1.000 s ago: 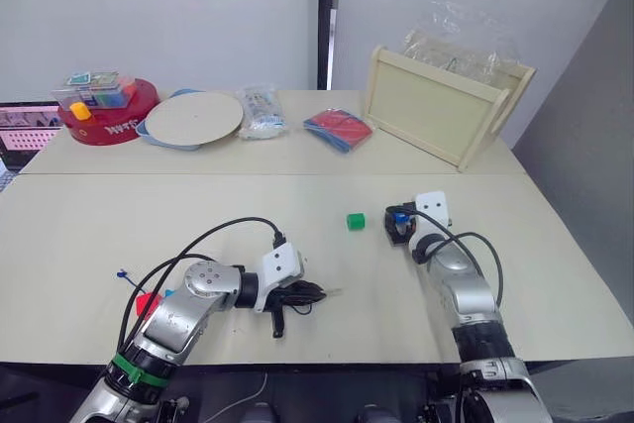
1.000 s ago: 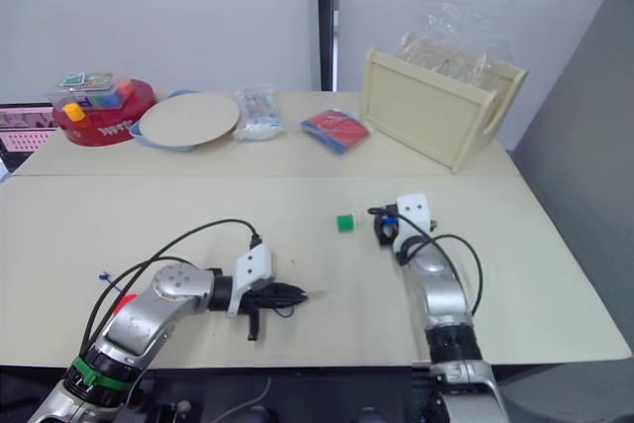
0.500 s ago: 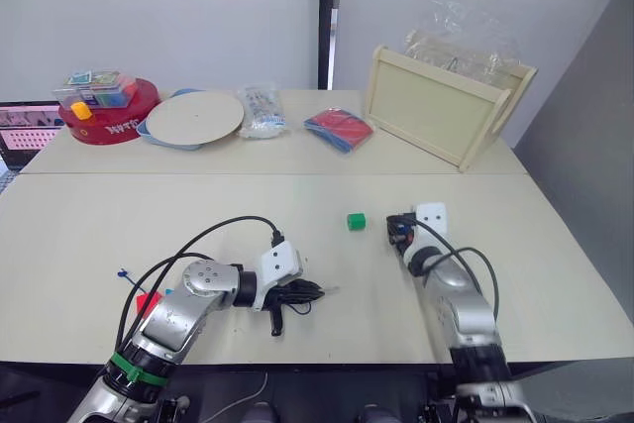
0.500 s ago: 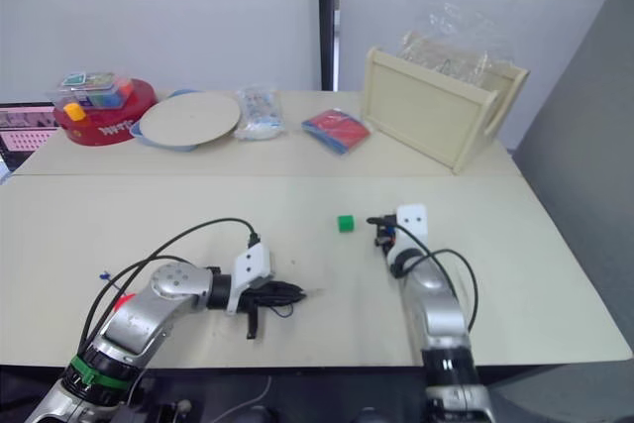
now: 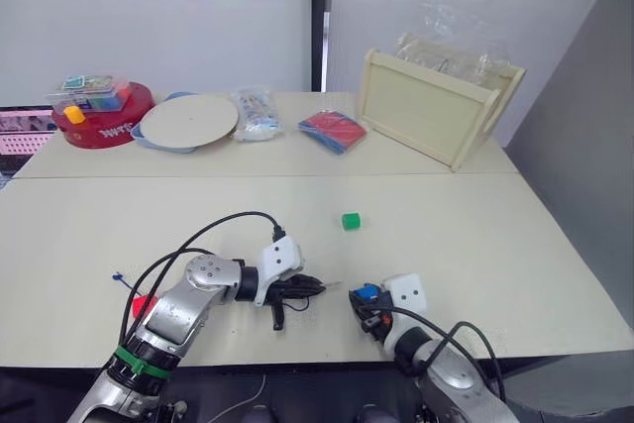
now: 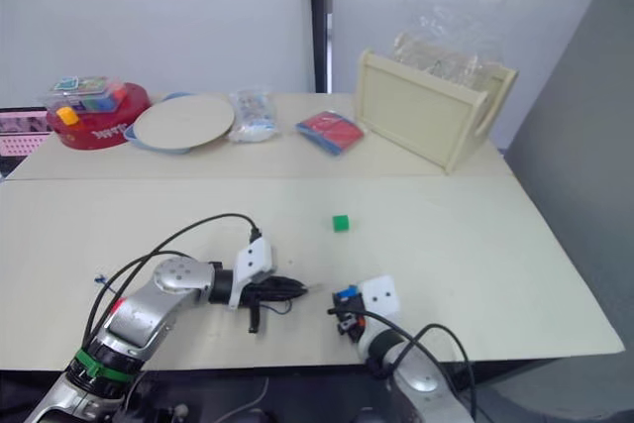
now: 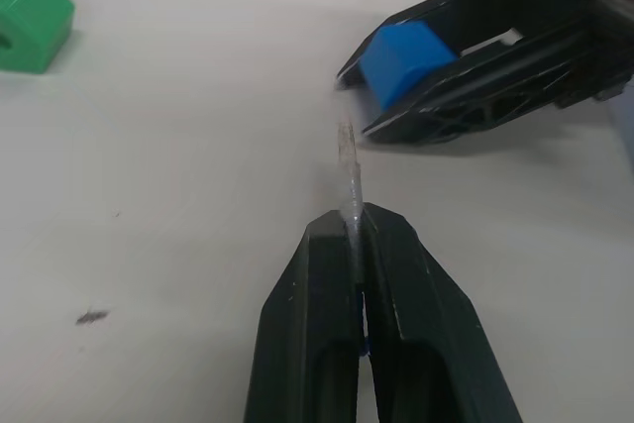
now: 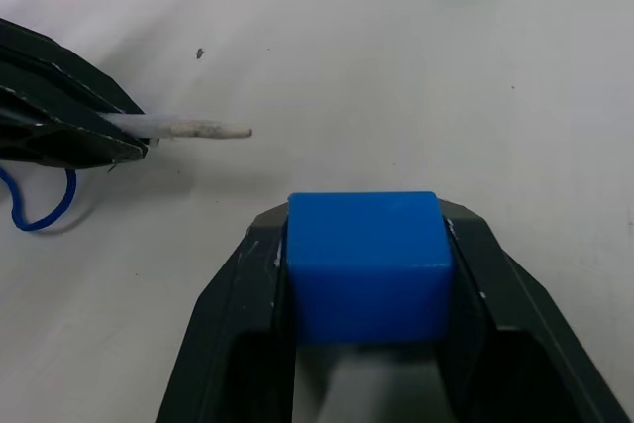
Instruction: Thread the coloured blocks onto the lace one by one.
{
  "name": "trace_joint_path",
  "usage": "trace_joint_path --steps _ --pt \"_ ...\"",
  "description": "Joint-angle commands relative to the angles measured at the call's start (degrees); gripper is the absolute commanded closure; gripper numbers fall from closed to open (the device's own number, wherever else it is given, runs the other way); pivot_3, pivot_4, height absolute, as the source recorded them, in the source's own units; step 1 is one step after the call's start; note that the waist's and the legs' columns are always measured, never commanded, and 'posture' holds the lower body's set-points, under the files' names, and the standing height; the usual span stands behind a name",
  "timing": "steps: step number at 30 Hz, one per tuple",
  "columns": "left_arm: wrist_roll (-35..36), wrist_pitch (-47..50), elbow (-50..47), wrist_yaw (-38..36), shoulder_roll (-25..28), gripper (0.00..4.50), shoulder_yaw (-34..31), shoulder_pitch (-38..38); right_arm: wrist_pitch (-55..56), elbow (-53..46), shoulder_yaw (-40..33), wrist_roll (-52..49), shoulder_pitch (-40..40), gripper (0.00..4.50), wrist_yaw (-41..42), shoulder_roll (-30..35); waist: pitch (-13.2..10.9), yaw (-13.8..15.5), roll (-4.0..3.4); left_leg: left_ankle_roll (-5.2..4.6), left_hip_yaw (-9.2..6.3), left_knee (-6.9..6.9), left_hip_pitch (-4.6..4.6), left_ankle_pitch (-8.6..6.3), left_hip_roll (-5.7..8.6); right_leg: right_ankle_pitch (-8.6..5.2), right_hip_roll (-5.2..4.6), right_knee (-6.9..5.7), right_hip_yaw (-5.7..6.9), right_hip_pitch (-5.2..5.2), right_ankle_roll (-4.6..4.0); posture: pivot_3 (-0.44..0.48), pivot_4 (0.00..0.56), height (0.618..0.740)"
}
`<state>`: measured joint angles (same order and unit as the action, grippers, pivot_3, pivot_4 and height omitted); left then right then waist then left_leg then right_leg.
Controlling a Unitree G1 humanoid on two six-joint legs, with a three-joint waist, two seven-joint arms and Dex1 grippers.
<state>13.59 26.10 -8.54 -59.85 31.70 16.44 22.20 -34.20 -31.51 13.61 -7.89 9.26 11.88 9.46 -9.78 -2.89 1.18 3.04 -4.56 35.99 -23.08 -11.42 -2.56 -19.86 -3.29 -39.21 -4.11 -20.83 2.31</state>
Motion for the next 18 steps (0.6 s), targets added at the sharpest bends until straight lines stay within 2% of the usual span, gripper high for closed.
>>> trace_joint_path --steps 1,3,9,12,15,18 --pt "0.52 -1.04 -1.2 -0.58 0.26 4.5 -0.51 0.44 -0.75 3.98 1.22 0.95 0.99 3.28 -1.07 -0.77 0.05 0.13 0.08 0.0 -0.01 -0.02 0.08 0.0 -0.04 0.0 0.03 0.0 0.02 0.07 0.0 0.0 0.15 0.74" --pt "0.5 -0.98 -1.49 -0.55 0.35 4.5 -0.52 0.27 0.26 3.4 1.1 1.08 1.42 2.21 -1.32 -1.01 0.07 0.1 0.09 0.0 -0.01 -0.05 0.22 0.0 -0.06 0.0 0.05 0.06 0.02 0.23 0.0 0.0 0.15 0.74" --pt "0.62 -0.55 -2.56 -0.33 0.64 4.5 -0.7 -0.5 1.76 -0.68 -1.06 -0.86 0.54 0.17 1.94 1.04 0.1 0.43 0.15 0.0 -0.01 -0.05 0.21 0.0 -0.04 0.0 0.01 0.13 0.04 0.31 0.0 0.0 0.15 0.74" --pt "0.63 -0.43 -2.7 -0.27 0.8 4.5 -0.89 -0.59 0.24 -4.07 -3.99 -4.1 -2.18 0.04 6.45 5.0 0.09 0.65 0.14 0.0 -0.01 -0.03 0.17 0.0 -0.01 0.0 -0.02 0.16 0.05 0.31 0.0 0.0 0.15 0.74" --pt "0.75 -0.46 -2.71 -0.44 1.53 4.5 -1.49 -0.59 -6.02 -7.03 -8.87 -12.18 -7.01 0.04 15.02 12.65 0.07 0.65 0.14 0.0 -0.02 0.01 0.09 -0.01 0.05 0.0 -0.07 0.18 0.06 0.29 0.01 0.0 0.15 0.74" --pt "1.46 0.06 -3.96 -1.29 3.19 4.5 -2.24 -1.05 -11.16 -4.61 -14.39 -21.21 -13.28 0.04 24.71 20.68 0.05 0.4 0.12 -0.04 -0.06 -0.06 0.12 -0.03 0.0 0.0 0.0 0.21 0.11 0.29 0.01 0.0 0.15 0.74"
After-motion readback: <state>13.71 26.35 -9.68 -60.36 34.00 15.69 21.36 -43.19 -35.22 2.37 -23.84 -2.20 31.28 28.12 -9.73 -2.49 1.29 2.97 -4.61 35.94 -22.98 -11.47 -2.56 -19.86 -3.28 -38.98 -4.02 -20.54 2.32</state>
